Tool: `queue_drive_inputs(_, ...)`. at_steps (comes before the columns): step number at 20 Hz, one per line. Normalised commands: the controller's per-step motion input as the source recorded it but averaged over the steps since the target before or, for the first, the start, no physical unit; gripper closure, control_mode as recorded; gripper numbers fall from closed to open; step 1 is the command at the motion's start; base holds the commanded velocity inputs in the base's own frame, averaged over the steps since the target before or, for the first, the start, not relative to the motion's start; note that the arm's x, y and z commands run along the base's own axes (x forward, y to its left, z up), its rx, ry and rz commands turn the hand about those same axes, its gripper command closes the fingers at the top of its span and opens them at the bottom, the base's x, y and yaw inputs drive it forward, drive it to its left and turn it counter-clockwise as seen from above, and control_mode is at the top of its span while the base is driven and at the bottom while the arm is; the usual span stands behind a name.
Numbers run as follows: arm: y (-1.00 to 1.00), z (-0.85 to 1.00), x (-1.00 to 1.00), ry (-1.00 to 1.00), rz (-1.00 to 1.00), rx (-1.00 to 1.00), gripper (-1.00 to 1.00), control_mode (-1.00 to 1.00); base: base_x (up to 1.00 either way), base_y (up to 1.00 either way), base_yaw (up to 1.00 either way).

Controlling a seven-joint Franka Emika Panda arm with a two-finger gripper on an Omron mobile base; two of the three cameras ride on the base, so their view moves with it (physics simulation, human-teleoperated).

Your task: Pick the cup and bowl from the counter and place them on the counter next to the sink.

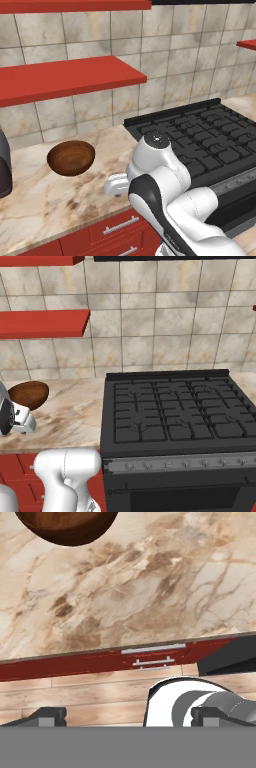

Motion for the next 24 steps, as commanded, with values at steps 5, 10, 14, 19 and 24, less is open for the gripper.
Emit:
queue_drive_inputs(5, 0.00, 0.00, 0.00, 0.00, 0.00, 0.00, -1.00, 1.00, 0.00, 0.00, 0.00)
queue_drive_inputs(10, 0.00, 0.00, 0.00, 0.00, 0.00, 0.00, -1.00, 1.00, 0.00, -0.01, 0.00)
queue_drive_inputs(14, -0.12, -0.04, 0.00, -0.01, -0.01, 0.06, -1.00, -1.00, 0.00, -0.06, 0.00)
queue_drive_inputs(19, -0.70, -0.34, -0.15, -0.10, -0.05, 0.32, -1.00, -1.00, 0.00, 0.00, 0.00)
queue_drive_inputs(24, -0.54, -0.06, -0.18, -0.16, -0.08, 0.21, -1.00, -1.00, 0.00, 0.00, 0.00)
